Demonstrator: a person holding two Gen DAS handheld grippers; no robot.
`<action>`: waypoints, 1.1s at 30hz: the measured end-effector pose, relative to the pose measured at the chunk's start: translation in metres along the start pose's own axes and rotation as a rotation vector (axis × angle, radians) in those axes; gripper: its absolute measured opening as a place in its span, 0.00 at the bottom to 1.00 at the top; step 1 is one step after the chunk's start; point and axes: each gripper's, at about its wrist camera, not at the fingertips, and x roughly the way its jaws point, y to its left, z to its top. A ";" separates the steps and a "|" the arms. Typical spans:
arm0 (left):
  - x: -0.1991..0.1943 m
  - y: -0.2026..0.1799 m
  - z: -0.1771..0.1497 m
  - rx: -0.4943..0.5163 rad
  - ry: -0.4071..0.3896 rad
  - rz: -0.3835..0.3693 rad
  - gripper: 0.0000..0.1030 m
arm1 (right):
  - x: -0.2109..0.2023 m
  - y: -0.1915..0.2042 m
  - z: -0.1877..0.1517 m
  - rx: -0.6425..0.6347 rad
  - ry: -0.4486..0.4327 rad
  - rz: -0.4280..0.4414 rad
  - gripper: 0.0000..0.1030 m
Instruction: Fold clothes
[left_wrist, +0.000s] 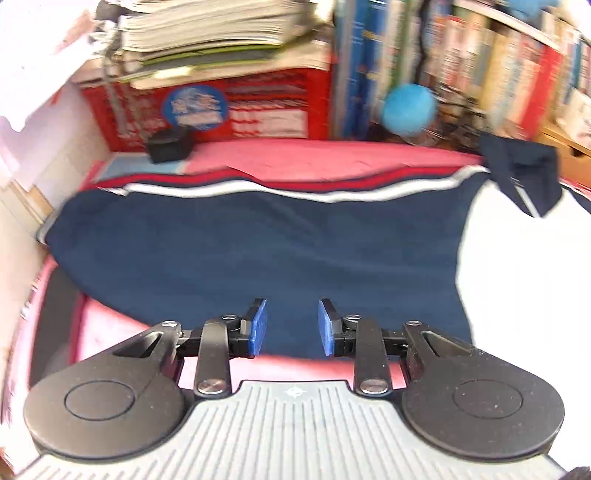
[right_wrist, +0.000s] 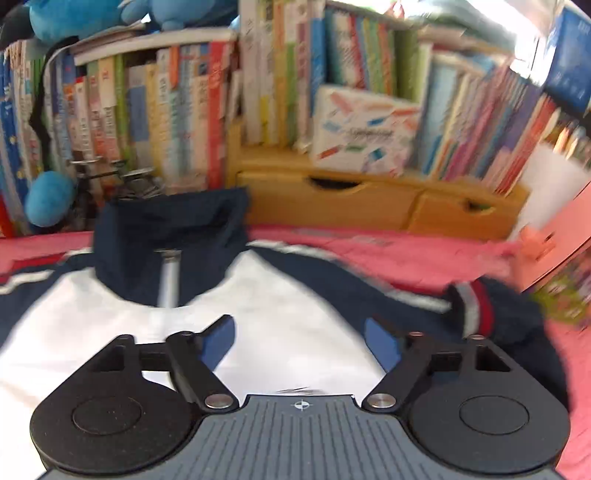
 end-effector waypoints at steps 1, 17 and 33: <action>-0.007 -0.021 -0.008 -0.003 0.026 -0.041 0.28 | 0.012 -0.018 -0.005 -0.076 -0.017 -0.086 0.95; -0.065 -0.102 -0.127 -0.174 0.301 0.125 0.61 | 0.090 -0.225 -0.009 -0.161 -0.086 -0.548 0.11; -0.063 -0.135 -0.199 -0.149 0.527 -0.128 0.96 | -0.105 -0.163 -0.203 0.031 0.597 0.671 0.84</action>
